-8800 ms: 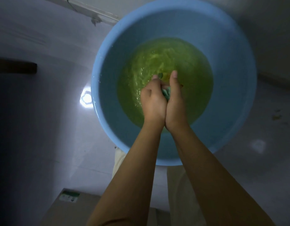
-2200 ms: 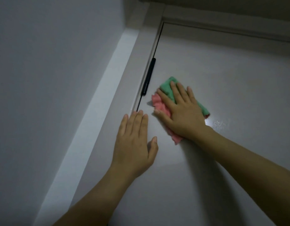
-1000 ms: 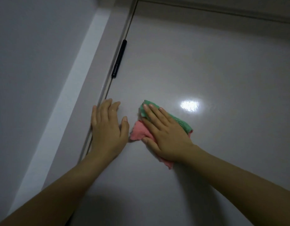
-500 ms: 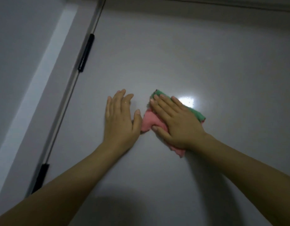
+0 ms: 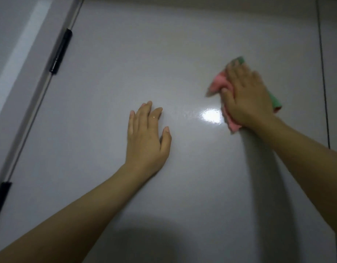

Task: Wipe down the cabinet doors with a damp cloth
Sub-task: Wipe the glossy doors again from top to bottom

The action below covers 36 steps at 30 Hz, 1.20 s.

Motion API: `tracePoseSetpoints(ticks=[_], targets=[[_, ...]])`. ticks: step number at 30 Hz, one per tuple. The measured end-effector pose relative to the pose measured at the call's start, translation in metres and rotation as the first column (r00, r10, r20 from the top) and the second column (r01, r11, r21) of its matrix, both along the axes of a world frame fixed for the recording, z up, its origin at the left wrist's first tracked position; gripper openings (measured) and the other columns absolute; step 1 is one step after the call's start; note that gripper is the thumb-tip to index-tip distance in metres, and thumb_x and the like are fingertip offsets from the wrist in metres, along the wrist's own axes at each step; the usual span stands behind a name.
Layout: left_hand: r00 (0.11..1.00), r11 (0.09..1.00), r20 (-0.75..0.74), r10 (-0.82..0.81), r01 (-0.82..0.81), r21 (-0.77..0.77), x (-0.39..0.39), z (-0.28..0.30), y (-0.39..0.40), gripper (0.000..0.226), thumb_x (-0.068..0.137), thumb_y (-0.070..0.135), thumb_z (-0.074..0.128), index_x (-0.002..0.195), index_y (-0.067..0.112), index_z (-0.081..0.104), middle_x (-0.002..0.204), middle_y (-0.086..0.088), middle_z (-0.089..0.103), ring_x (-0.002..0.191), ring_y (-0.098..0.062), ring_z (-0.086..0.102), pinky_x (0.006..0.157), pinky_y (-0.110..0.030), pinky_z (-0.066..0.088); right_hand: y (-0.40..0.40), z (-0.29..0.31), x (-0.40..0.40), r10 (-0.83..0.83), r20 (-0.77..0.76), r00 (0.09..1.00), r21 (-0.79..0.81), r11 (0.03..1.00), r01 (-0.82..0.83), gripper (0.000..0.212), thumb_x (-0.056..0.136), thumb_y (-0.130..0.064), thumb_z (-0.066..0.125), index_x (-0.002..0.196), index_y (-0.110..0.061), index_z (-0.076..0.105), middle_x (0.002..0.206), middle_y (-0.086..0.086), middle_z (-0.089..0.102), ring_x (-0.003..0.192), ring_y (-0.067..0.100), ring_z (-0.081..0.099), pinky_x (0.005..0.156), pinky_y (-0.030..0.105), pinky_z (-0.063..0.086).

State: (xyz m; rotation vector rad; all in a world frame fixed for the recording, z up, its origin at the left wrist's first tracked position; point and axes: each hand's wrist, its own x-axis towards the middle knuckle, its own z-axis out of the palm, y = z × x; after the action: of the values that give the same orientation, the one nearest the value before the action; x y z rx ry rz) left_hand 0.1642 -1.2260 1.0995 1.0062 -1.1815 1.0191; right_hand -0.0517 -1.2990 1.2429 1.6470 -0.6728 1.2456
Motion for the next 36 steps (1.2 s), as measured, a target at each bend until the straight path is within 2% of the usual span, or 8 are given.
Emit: tracePoseSetpoints(ticks=[3, 8, 15, 19, 22, 28, 33, 36], targets=[[1.0, 1.0, 0.002, -0.003, 0.003, -0.001, -0.022, 0.004, -0.005, 0.061, 0.09, 0.039, 0.027, 0.139, 0.007, 0.042, 0.151, -0.013, 0.032, 0.144, -0.025, 0.02, 0.119, -0.029, -0.004, 0.004, -0.013, 0.01, -0.002, 0.13, 0.991, 0.006, 1.0, 0.002, 0.065, 0.096, -0.044, 0.02, 0.152, -0.011, 0.019, 0.159, 0.011, 0.016, 0.147, 0.025, 0.01, 0.119, 0.039, 0.005], [0.999, 1.0, 0.024, 0.024, -0.024, 0.013, -0.057, 0.006, -0.018, 0.061, 0.089, 0.038, 0.029, 0.139, 0.007, 0.042, 0.151, -0.015, 0.032, 0.143, -0.029, 0.021, 0.119, -0.037, 0.0, -0.005, -0.074, -0.036, -0.045, -0.354, 0.934, -0.069, 0.997, 0.022, 0.06, 0.096, -0.041, 0.026, 0.15, -0.016, 0.024, 0.157, 0.004, 0.016, 0.146, 0.018, 0.013, 0.119, 0.034, 0.007], [0.992, 0.992, 0.012, 0.129, -0.129, 0.012, -0.068, 0.007, -0.025, 0.057, 0.092, 0.035, 0.036, 0.141, 0.006, 0.04, 0.152, -0.016, 0.032, 0.144, -0.031, 0.02, 0.119, -0.042, 0.002, -0.014, -0.024, -0.091, -0.011, 0.227, 0.974, 0.082, 0.997, -0.008, 0.064, 0.096, -0.041, 0.016, 0.152, -0.01, 0.013, 0.16, 0.013, 0.011, 0.148, 0.025, 0.006, 0.12, 0.042, 0.004], [0.989, 0.989, 0.001, 0.145, -0.145, 0.014, -0.069, 0.007, -0.025, 0.056, 0.09, 0.032, 0.04, 0.138, 0.004, 0.042, 0.149, -0.018, 0.035, 0.142, -0.034, 0.024, 0.119, -0.045, 0.006, -0.012, -0.106, -0.073, -0.01, -0.218, 0.976, -0.025, 1.0, 0.005, 0.059, 0.098, -0.039, 0.023, 0.151, -0.013, 0.019, 0.158, 0.009, 0.016, 0.147, 0.023, 0.011, 0.12, 0.039, 0.007], [0.99, 0.989, 0.002, 0.144, -0.144, 0.027, -0.071, 0.006, -0.024, 0.056, 0.091, 0.032, 0.039, 0.139, 0.004, 0.042, 0.15, -0.018, 0.034, 0.142, -0.034, 0.023, 0.119, -0.047, 0.007, -0.022, -0.086, -0.112, -0.05, -0.416, 0.908, -0.066, 0.998, 0.025, 0.059, 0.096, -0.039, 0.027, 0.15, -0.017, 0.022, 0.157, 0.007, 0.02, 0.146, 0.019, 0.015, 0.119, 0.038, 0.01], [0.993, 0.994, -0.047, 0.104, -0.104, 0.022, -0.085, 0.005, -0.023, 0.056, 0.091, 0.031, 0.04, 0.14, 0.003, 0.04, 0.151, -0.02, 0.029, 0.144, -0.033, 0.017, 0.118, -0.044, -0.001, -0.021, -0.036, -0.089, -0.019, 0.281, 0.959, 0.083, 0.997, -0.005, 0.066, 0.095, -0.041, 0.013, 0.152, -0.007, 0.018, 0.158, 0.016, 0.014, 0.147, 0.03, 0.011, 0.12, 0.043, 0.006], [0.994, 0.995, 0.049, 0.1, -0.101, 0.024, -0.121, 0.003, -0.035, 0.058, 0.088, 0.032, 0.041, 0.138, 0.004, 0.042, 0.149, -0.021, 0.033, 0.142, -0.034, 0.024, 0.118, -0.044, -0.001, -0.017, -0.141, -0.092, -0.009, -0.307, 0.952, -0.019, 1.0, 0.003, 0.059, 0.098, -0.04, 0.024, 0.151, -0.016, 0.017, 0.157, 0.004, 0.011, 0.147, 0.02, 0.008, 0.12, 0.037, 0.005], [0.993, 0.996, 0.097, 0.061, -0.066, 0.052, -0.139, -0.005, -0.036, 0.06, 0.087, 0.033, 0.037, 0.139, 0.005, 0.042, 0.15, -0.02, 0.031, 0.143, -0.033, 0.023, 0.118, -0.042, -0.003, -0.03, -0.104, -0.145, -0.019, -0.205, 0.979, 0.025, 0.999, 0.025, 0.06, 0.095, -0.039, 0.025, 0.151, -0.017, 0.017, 0.158, 0.006, 0.017, 0.147, 0.019, 0.012, 0.12, 0.041, 0.01]])
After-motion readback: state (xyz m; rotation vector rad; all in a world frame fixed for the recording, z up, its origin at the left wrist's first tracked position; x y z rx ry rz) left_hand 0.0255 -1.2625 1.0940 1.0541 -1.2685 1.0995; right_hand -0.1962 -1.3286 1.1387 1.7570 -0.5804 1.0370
